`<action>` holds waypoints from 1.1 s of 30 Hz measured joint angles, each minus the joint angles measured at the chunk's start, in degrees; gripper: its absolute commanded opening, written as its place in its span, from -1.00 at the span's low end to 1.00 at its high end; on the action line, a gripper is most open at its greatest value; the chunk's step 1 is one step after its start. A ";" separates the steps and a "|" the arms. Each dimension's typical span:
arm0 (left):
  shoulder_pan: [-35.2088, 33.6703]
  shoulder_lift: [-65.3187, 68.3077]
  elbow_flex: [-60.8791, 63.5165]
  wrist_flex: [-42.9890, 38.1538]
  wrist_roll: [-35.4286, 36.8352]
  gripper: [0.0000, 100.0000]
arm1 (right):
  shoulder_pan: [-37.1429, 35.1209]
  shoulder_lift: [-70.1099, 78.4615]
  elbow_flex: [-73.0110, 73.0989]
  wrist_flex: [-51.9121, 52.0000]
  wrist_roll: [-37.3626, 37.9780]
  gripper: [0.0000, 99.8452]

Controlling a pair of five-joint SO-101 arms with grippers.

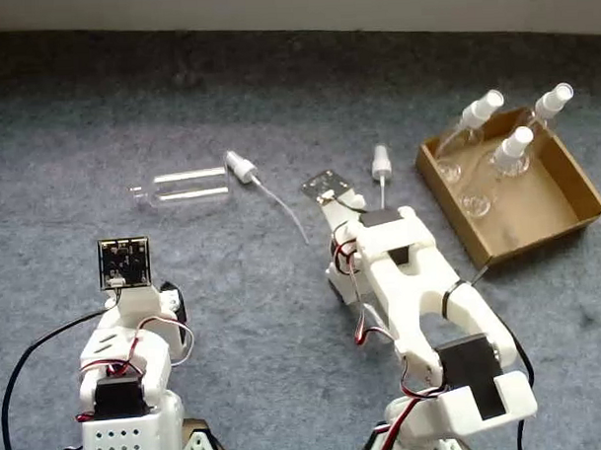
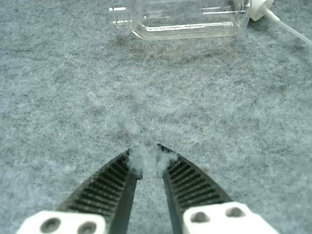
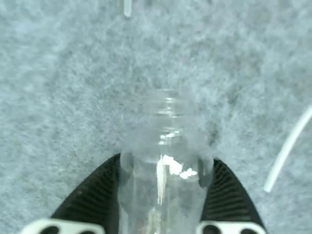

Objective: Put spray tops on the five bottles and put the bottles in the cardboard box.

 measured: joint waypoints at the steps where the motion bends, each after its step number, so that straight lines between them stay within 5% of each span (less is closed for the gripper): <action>1: 0.00 0.00 0.00 0.00 0.00 -0.99 | 0.00 -0.44 0.00 0.00 0.00 -0.84; 23: 0.00 0.00 0.00 0.00 0.00 -0.99 | 0.00 -55.03 8.18 2.55 -0.44 -0.84; 29: 0.00 0.00 0.00 0.00 0.00 -0.99 | 4.66 -66.20 13.54 2.55 -13.10 -0.84; 33: 0.00 0.00 0.00 0.00 0.00 -0.99 | 4.92 -71.56 16.97 2.55 -14.95 -0.84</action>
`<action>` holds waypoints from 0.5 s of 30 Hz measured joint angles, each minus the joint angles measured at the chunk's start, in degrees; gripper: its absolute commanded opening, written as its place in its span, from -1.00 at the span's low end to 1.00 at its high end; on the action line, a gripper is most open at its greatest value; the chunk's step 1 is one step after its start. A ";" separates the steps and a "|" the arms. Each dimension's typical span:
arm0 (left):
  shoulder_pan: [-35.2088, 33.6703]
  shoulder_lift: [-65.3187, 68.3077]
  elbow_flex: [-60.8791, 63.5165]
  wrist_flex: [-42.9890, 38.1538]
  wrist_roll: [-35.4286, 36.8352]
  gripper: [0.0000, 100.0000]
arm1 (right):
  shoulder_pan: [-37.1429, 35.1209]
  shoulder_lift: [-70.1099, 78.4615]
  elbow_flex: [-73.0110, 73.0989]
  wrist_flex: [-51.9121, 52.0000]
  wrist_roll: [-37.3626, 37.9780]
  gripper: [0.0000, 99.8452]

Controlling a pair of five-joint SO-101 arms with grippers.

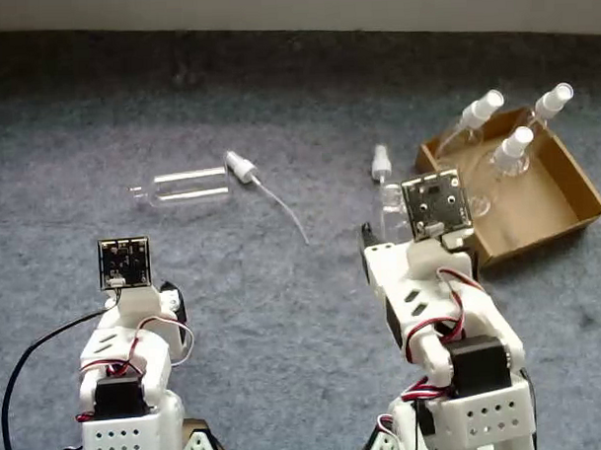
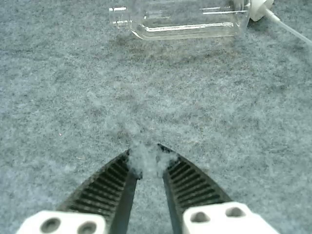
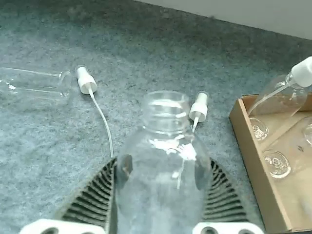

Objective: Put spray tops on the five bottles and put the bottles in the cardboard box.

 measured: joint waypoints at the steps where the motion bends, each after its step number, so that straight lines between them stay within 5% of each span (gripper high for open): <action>1: 0.00 0.00 0.00 0.00 0.00 -0.99 | 0.18 -1.23 1.14 0.00 -0.09 -0.84; 15: 1.67 0.00 0.00 2.37 0.00 -0.99 | 0.62 -17.49 22.15 -11.16 -0.62 -0.84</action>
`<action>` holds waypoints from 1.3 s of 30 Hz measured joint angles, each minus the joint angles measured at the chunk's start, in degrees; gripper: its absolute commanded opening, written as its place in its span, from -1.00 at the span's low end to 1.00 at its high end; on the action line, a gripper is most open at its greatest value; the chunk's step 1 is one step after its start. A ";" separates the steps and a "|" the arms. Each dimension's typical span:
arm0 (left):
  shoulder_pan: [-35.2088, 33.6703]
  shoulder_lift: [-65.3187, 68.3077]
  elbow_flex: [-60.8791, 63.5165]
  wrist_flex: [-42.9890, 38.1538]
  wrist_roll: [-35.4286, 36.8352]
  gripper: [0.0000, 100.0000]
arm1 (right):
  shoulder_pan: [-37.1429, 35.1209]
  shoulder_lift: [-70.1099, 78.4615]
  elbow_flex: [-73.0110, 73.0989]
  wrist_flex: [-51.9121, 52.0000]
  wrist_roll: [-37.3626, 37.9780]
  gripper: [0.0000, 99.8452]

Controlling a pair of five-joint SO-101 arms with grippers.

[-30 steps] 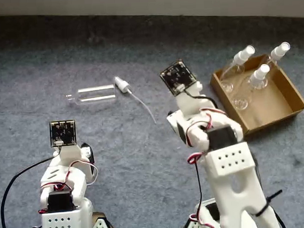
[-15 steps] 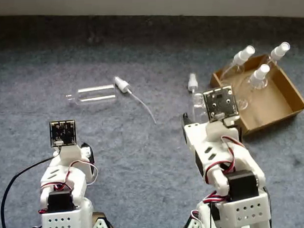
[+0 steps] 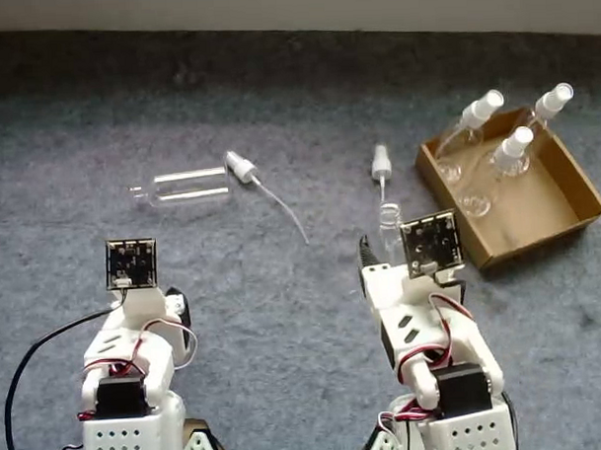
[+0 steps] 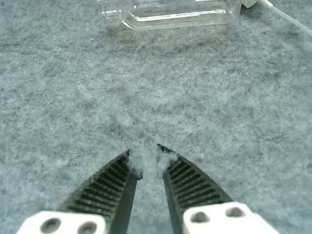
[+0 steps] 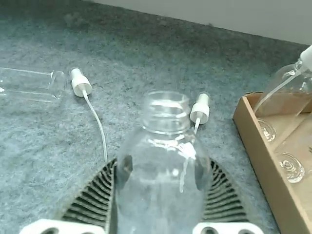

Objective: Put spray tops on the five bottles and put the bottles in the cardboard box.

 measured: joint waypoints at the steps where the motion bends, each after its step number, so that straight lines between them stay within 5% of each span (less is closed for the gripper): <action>1: 0.09 0.00 0.00 0.53 0.00 -0.99 | 0.00 -0.79 0.97 -0.53 -0.79 -0.84; 8: 3.52 0.00 0.00 3.69 0.00 -0.99 | 0.00 -4.57 4.75 -3.43 -8.44 -0.84; 15: 4.04 0.00 -2.81 6.68 -0.44 -0.99 | 0.09 -5.27 5.19 -3.69 -8.79 -0.84; 24: 4.13 -0.09 -15.47 13.01 -13.36 -0.99 | 0.00 -5.27 8.88 -3.69 -8.79 -0.84; 39: 3.43 7.21 -27.08 13.10 -14.51 -0.99 | 0.00 -5.27 14.59 -8.35 -8.79 -0.84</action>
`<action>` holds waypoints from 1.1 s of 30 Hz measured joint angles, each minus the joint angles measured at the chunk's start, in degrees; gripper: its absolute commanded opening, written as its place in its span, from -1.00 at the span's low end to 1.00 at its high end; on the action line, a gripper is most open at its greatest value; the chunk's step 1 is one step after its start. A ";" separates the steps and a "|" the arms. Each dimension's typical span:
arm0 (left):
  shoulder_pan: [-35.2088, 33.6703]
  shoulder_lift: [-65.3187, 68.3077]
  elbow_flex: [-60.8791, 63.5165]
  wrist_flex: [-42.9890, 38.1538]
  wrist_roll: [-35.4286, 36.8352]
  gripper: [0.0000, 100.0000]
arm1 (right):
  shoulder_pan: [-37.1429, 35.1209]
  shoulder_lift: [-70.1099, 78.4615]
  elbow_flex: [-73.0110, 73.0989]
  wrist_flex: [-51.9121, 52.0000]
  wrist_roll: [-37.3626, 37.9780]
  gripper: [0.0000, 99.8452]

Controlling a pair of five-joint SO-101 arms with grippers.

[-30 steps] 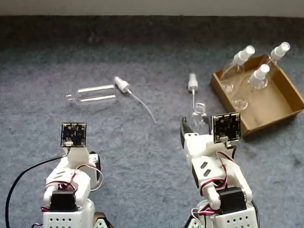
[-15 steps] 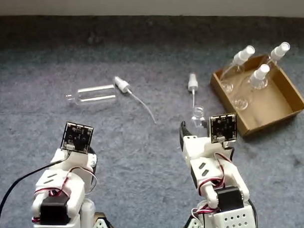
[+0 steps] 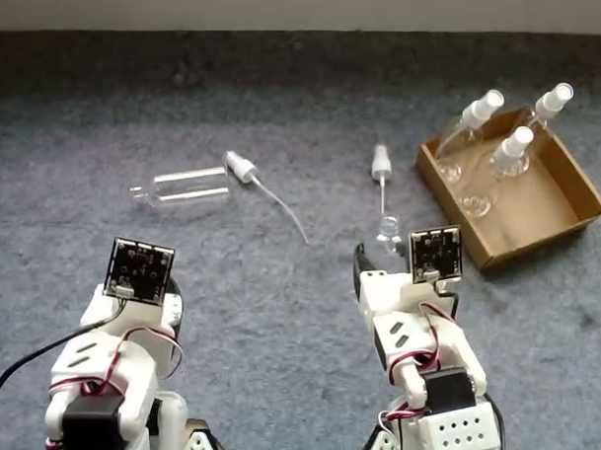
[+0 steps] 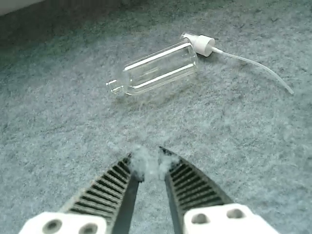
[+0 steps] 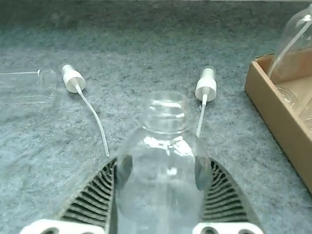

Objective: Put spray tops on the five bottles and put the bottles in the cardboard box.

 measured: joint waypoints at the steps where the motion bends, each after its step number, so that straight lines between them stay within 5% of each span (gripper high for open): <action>1: -0.70 3.08 -1.32 -0.79 0.00 -0.99 | 0.00 0.00 0.97 -1.41 0.00 -0.84; 14: -1.58 44.92 -21.63 -12.04 0.00 -0.98 | 0.00 0.00 3.60 -11.87 -0.09 -0.84; 25: 7.47 76.04 -44.84 -12.48 0.00 -0.98 | 0.00 0.00 3.60 -12.04 -0.09 -0.84; 33: 10.81 101.54 -67.96 -12.48 0.00 -0.50 | 0.00 0.00 3.60 -12.04 -0.09 -0.84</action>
